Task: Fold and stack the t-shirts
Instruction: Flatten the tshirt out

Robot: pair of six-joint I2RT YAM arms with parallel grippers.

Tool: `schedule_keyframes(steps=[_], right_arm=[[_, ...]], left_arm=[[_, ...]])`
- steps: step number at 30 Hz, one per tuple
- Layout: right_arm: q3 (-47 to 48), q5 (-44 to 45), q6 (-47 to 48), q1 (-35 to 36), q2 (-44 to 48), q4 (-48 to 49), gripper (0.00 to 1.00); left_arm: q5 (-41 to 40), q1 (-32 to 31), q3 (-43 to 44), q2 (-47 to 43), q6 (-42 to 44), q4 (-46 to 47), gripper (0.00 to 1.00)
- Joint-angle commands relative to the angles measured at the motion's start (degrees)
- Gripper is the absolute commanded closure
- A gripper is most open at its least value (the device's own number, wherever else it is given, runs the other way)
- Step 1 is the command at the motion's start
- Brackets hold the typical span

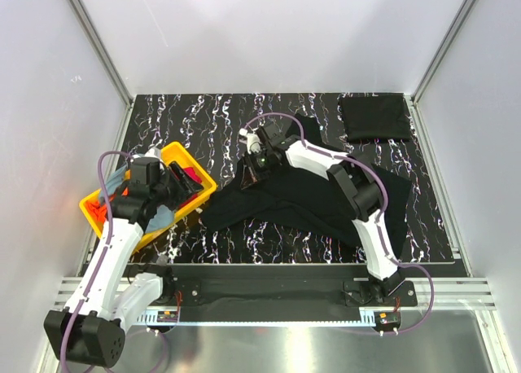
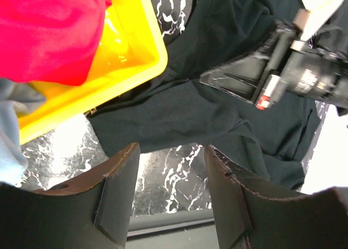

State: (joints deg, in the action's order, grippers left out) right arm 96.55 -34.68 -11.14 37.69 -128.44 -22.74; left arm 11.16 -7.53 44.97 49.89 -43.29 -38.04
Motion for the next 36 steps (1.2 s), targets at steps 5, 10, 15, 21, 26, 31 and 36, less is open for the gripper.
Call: schedule_keyframes(steps=[5, 10, 15, 21, 26, 31, 36], right_arm=[[-6.2, -2.9, -0.7, 1.4, 15.2, 1.6, 1.00], [-15.6, -1.1, -2.3, 2.3, 21.3, 5.2, 1.00], [-28.9, -3.5, -5.5, 3.6, 28.5, 12.0, 1.00], [-40.2, -3.7, -8.8, 9.1, 34.2, 16.4, 1.00], [-46.4, -0.8, -10.7, 11.2, 37.8, 18.9, 1.00], [-51.0, -1.2, -12.3, 12.1, 40.3, 21.8, 0.97], [-53.8, 1.9, -13.4, 13.6, 42.2, 21.8, 0.76]], left_arm=[[-3.2, 0.4, 3.4, -1.0, -4.6, -3.0, 0.37], [-5.6, 0.3, 6.4, 1.0, -5.8, -6.3, 0.34], [-7.0, 0.1, 3.1, -2.1, -5.6, -7.0, 0.35], [-11.0, -0.6, -0.8, -6.6, -4.8, -7.5, 0.36], [-5.7, -1.9, -5.1, -6.7, -8.7, -7.3, 0.45], [-11.0, -7.7, -5.9, -8.1, -15.6, -10.8, 0.46], [-13.5, -12.1, -5.7, -7.5, -20.5, -12.2, 0.43]])
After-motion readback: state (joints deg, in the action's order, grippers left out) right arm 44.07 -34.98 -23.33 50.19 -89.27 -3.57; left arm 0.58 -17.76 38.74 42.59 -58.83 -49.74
